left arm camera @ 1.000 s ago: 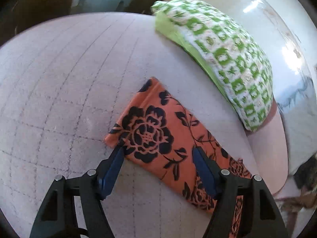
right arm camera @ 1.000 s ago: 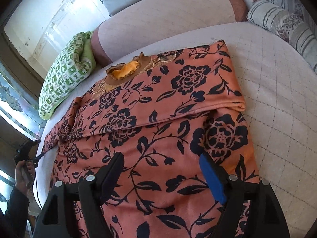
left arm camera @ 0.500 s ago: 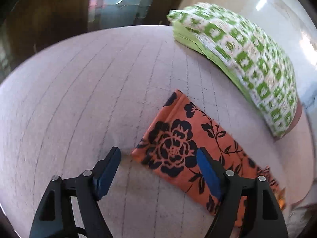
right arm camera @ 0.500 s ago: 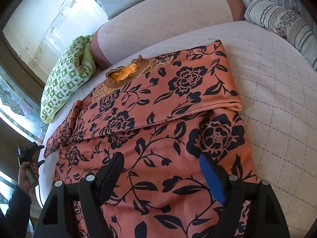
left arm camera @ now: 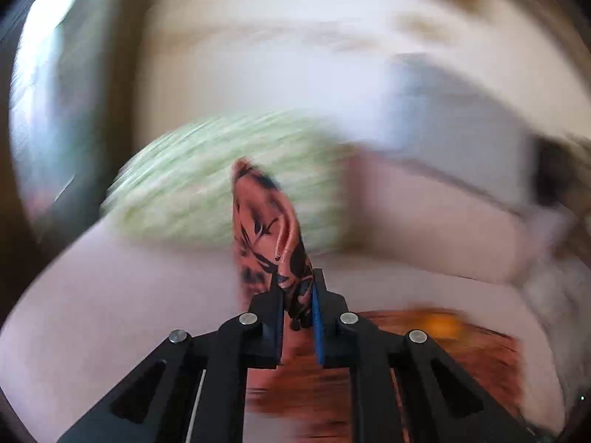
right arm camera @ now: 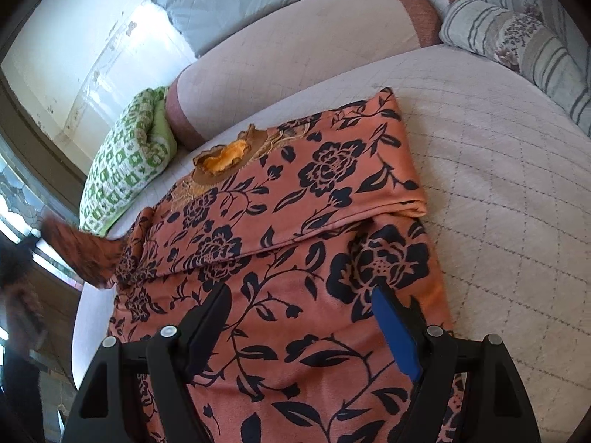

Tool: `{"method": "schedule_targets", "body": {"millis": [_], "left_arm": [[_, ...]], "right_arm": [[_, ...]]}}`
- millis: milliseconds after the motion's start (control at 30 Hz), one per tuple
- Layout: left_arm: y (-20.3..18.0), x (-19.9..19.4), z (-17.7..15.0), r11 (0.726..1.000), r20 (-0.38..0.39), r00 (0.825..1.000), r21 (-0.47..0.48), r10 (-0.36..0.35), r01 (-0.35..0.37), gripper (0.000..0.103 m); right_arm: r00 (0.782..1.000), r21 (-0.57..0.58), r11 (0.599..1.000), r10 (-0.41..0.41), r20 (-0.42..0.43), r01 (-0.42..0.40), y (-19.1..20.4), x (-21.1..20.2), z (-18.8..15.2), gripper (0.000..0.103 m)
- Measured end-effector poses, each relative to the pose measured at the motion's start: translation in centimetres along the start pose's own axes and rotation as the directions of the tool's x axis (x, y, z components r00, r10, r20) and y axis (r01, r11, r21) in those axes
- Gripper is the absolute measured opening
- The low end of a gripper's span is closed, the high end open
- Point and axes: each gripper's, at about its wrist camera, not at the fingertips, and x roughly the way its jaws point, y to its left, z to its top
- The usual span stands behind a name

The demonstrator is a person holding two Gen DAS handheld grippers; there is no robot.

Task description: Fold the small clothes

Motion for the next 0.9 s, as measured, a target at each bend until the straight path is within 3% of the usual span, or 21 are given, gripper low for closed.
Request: {"method": "schedule_targets", "body": {"millis": [33,67,100,133,167,200,233,333,467,500,567,633,833,867,900], "left_arm": [[-4.2,-0.7,0.2,0.994,0.005,0.996,0.062,-0.092,0.091,0.016],[-8.0,-0.9,-0.1,0.973,-0.029,0.979,0.103,-0.203,0.205,0.019],[-10.6,-0.7,-0.7,0.948,-0.068,0.954,0.115,-0.292,0.298,0.030],[-13.0,-0.4,-1.7,0.918,-0.120,0.922,0.112,-0.367,0.380,0.059],[-14.9,0.1,-3.2,0.891,-0.182,0.889,0.105,-0.420,0.442,0.071],[-15.7,0.5,-4.2,0.878,-0.214,0.874,0.109,-0.437,0.466,0.079],[-16.1,1.1,-5.8,0.876,-0.257,0.868,0.126,-0.425,0.466,0.079],[-13.4,2.5,-7.8,0.919,-0.319,0.891,0.119,-0.324,0.376,0.079],[-4.7,4.4,-8.8,0.991,-0.353,0.929,0.027,-0.111,0.129,0.079],[-2.9,5.6,-8.9,0.997,-0.367,0.928,0.017,-0.066,0.078,0.079],[1.0,8.2,-9.7,1.000,-0.419,0.908,-0.003,0.018,-0.021,0.079],[3.4,9.7,-11.2,0.999,-0.475,0.880,-0.037,0.016,-0.038,0.078],[4.8,12.3,-13.7,1.000,-0.524,0.852,-0.018,0.002,-0.013,0.078],[4.8,12.4,-14.0,1.000,-0.531,0.847,-0.016,0.001,-0.011,0.078],[4.6,12.5,-14.2,1.000,-0.524,0.852,0.001,0.012,-0.014,0.078]], "right_arm": [[1.000,0.005,1.000,0.006,0.004,-0.006,-0.1,-0.2,0.0,0.081],[1.000,0.006,1.000,0.008,0.007,-0.008,-0.1,-0.4,0.1,0.081],[1.000,0.012,1.000,0.011,0.008,-0.011,-0.2,-0.7,0.1,0.081],[1.000,0.018,1.000,0.016,0.008,-0.016,-0.3,-0.8,0.2,0.081],[1.000,0.023,1.000,0.020,0.009,-0.020,-0.4,-1.1,0.3,0.081],[1.000,0.025,1.000,0.019,0.014,-0.019,-0.4,-1.4,0.5,0.082],[1.000,0.026,1.000,0.017,0.019,-0.018,-0.5,-1.7,0.6,0.084],[0.999,0.048,0.998,0.028,0.033,-0.030,-0.9,-2.3,1.4,0.085],[0.997,0.059,0.995,0.076,0.028,-0.077,-0.5,-1.8,3.4,0.085],[0.996,0.063,0.994,0.089,0.022,-0.090,-0.2,-1.4,4.1,0.085],[0.992,0.075,0.990,0.124,-0.014,-0.123,0.4,0.3,5.8,0.085],[0.990,0.078,0.990,0.123,-0.071,-0.117,0.8,2.3,6.6,0.085],[0.985,0.079,0.997,-0.010,-0.173,0.024,0.6,8.3,9.8,0.084],[0.981,0.074,0.996,-0.032,-0.191,0.047,0.5,9.1,10.0,0.081],[0.974,0.054,0.996,-0.057,-0.220,0.070,0.6,10.0,10.0,0.062]]}}
